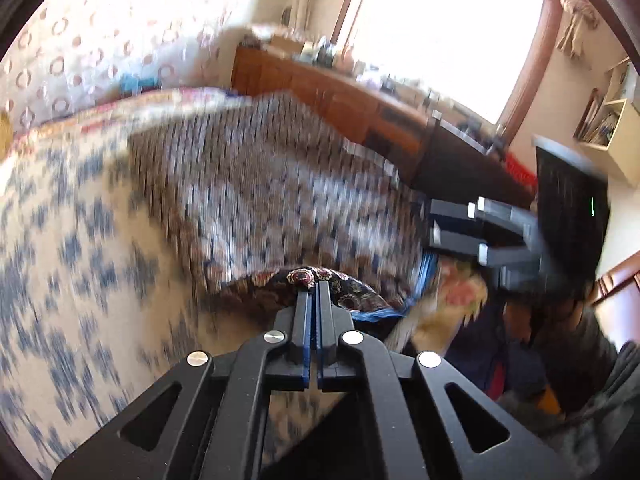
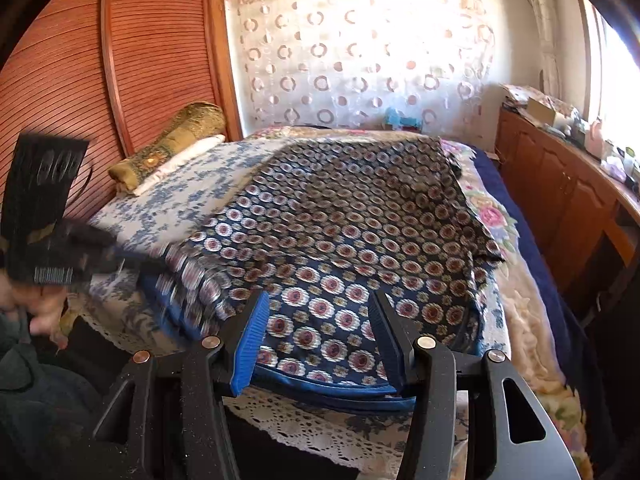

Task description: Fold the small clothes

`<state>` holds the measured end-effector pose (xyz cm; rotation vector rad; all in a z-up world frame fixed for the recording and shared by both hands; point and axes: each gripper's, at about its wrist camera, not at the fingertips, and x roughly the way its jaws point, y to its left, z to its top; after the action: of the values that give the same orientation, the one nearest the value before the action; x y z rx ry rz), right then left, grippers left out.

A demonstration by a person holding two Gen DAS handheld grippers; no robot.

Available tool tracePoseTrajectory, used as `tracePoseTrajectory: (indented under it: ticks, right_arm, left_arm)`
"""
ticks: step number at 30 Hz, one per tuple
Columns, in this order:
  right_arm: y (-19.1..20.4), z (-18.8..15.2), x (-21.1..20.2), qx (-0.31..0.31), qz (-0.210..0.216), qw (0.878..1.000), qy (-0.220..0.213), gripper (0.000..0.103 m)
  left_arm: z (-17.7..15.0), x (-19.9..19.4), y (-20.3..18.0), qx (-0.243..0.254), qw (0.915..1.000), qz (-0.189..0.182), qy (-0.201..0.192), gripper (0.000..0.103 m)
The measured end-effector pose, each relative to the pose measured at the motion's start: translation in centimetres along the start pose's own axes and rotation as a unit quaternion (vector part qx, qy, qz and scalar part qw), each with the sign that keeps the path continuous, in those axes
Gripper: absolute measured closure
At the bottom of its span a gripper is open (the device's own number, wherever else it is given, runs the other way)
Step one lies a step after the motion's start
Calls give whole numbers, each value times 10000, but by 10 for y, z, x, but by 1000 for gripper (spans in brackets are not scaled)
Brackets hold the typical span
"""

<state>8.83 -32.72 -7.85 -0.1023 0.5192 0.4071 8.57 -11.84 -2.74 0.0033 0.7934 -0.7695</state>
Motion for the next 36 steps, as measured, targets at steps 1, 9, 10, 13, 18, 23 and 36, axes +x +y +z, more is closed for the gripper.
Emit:
tracePoseTrajectory:
  ticks: [1, 9, 10, 13, 18, 23, 36]
  right_arm:
    - [3, 1, -2, -52, 46, 10000, -29, 47]
    - [10, -4, 0, -403, 25, 9992, 43, 42]
    - [6, -5, 5, -394, -7, 9992, 113, 42]
    - [-14, -8, 21, -339, -336, 9984, 307, 42]
    - [-52, -5, 34, -294, -625, 9965, 474, 57]
    - [-73, 30, 37, -506, -823, 9953, 97, 98]
    - [-101, 152, 138, -1013, -697, 9924, -95, 100]
  left_arm:
    - [11, 0, 1, 0, 9999, 20, -109, 101]
    - [65, 0, 8, -136, 9985, -91, -528, 101]
    - [69, -1, 10, -148, 9982, -82, -572, 101]
    - [74, -6, 16, -192, 9975, -60, -673, 101]
    - [82, -11, 34, -361, 9955, -44, -871, 101]
    - [95, -13, 60, -591, 9927, 73, -1052, 101]
    - [141, 30, 140, -831, 9899, 842, -787, 92]
